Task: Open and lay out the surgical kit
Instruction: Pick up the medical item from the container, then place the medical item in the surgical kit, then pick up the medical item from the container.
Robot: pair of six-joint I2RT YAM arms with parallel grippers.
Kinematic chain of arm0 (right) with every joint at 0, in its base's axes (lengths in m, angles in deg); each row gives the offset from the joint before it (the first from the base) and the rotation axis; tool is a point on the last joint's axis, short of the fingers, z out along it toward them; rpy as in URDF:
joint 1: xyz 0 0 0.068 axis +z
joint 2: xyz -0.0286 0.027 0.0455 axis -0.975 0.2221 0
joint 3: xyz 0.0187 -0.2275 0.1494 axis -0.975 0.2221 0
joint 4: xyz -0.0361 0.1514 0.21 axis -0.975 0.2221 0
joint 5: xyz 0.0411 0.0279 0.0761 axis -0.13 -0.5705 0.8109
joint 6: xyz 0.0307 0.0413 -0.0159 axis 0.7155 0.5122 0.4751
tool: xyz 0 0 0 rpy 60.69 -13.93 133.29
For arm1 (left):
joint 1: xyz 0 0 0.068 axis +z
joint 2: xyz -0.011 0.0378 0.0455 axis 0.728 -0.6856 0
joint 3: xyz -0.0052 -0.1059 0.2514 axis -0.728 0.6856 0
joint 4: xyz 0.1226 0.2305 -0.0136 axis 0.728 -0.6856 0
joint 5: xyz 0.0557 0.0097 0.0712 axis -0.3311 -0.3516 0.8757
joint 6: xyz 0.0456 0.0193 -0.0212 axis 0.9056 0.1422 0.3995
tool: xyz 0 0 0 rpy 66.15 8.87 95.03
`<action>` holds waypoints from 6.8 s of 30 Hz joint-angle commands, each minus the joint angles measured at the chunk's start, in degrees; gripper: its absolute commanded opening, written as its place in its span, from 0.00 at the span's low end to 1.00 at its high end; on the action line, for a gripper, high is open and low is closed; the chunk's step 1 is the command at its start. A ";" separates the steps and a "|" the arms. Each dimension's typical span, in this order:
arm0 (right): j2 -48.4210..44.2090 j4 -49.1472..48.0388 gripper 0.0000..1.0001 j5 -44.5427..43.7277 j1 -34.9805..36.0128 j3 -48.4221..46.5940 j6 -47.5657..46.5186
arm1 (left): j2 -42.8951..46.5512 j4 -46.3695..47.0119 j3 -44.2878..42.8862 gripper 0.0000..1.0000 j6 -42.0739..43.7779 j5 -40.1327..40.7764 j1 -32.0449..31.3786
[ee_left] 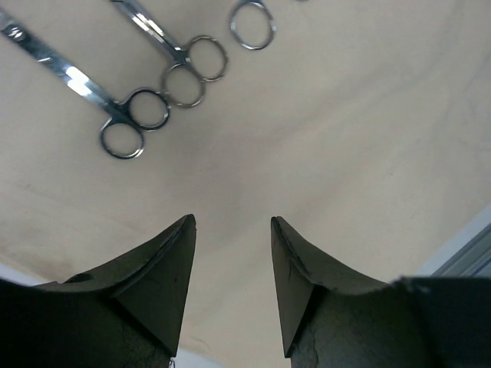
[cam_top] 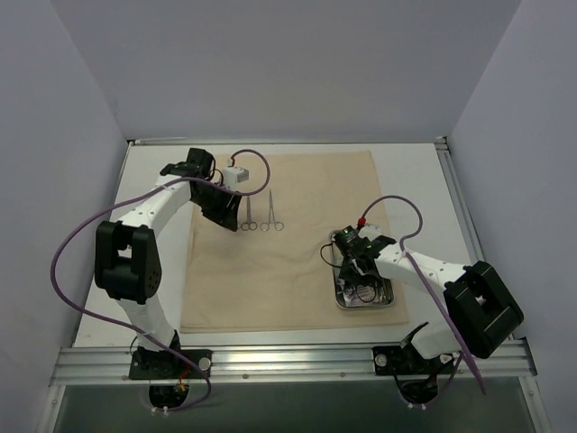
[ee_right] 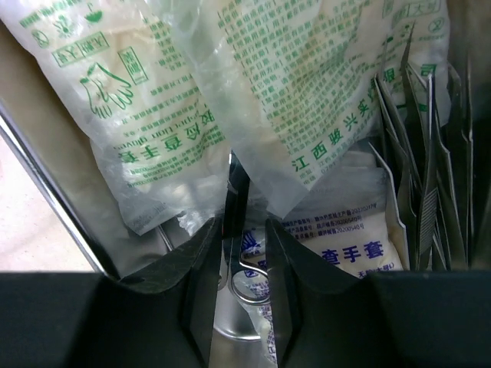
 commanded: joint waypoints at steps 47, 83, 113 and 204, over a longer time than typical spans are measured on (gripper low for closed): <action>-14.02 8.92 0.00 3.56 -1.53 -3.51 -4.31 | 2.49 -2.93 -3.29 0.53 1.58 -0.76 -1.74; 27.81 -25.71 0.00 13.41 -2.67 -35.85 -31.12 | 1.18 -3.37 -2.67 0.53 2.11 3.81 -0.34; 40.21 -29.49 0.00 17.36 -5.84 -39.55 -20.22 | -0.76 -3.29 -2.67 0.53 2.28 2.93 0.72; -0.66 5.67 0.12 -1.89 -16.03 -2.46 -11.96 | 0.65 -12.78 -6.80 0.54 5.45 -11.05 -11.94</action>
